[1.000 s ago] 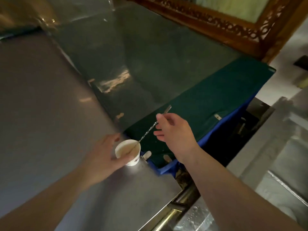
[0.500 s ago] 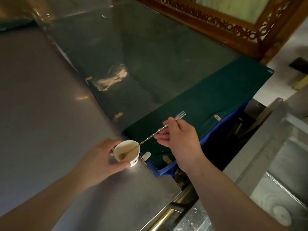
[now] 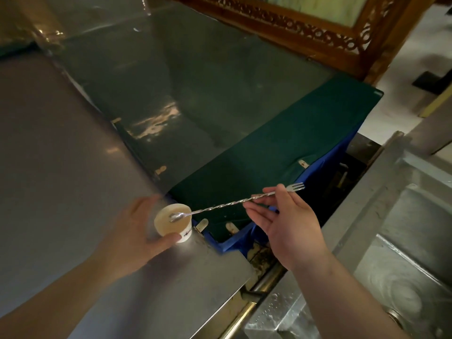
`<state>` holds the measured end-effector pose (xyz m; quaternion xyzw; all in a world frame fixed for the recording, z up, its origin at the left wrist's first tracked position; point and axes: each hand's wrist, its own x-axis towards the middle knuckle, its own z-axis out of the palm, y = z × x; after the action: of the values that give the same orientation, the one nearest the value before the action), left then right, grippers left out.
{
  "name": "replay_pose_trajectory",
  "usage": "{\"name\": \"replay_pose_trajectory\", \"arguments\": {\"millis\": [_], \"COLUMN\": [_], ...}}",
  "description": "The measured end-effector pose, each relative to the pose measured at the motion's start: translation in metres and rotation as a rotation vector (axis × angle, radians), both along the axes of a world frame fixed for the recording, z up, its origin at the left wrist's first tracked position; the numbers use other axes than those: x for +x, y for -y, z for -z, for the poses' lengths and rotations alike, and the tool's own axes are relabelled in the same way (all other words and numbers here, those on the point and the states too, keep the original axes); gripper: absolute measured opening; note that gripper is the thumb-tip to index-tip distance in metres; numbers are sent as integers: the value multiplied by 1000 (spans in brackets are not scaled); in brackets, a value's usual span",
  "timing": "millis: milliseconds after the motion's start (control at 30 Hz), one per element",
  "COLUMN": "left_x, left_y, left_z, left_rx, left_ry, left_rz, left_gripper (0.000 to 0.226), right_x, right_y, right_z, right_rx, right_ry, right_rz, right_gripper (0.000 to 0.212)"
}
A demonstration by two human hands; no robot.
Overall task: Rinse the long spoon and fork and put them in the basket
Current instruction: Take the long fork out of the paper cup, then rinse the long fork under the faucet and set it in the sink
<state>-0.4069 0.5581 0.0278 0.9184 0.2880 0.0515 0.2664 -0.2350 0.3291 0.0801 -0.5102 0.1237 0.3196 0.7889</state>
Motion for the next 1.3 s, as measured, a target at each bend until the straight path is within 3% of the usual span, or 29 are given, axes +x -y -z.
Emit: {"name": "replay_pose_trajectory", "arguments": {"millis": [100, 267, 533, 733, 867, 1100, 1300], "left_x": [8, 51, 150, 207, 237, 286, 321], "left_y": [16, 72, 210, 353, 444, 551, 601], "left_z": [-22, -57, -59, -37, -18, 12, 20], "left_rx": [44, -102, -809, -989, -1136, -1166, -996], "left_ry": [119, 284, 249, 150, 96, -8, 12], "left_rz": [-52, -31, 2, 178, 179, 219, 413], "left_gripper": [75, 17, 33, 10, 11, 13, 15], "right_x": [1, 12, 32, 27, 22, 24, 20], "right_y": [22, 81, 231, 365, 438, 527, 557], "right_z": [1, -2, -5, 3, 14, 52, 94], "right_rx": [63, 135, 135, 40, 70, 151, 316], "right_ry": [-5, 11, 78, 60, 6, -38, -216], "right_rz": [68, 216, 523, 773, 938, 1101, 1203], "right_gripper": [30, 31, 28, 28, 29, 31, 35]}}
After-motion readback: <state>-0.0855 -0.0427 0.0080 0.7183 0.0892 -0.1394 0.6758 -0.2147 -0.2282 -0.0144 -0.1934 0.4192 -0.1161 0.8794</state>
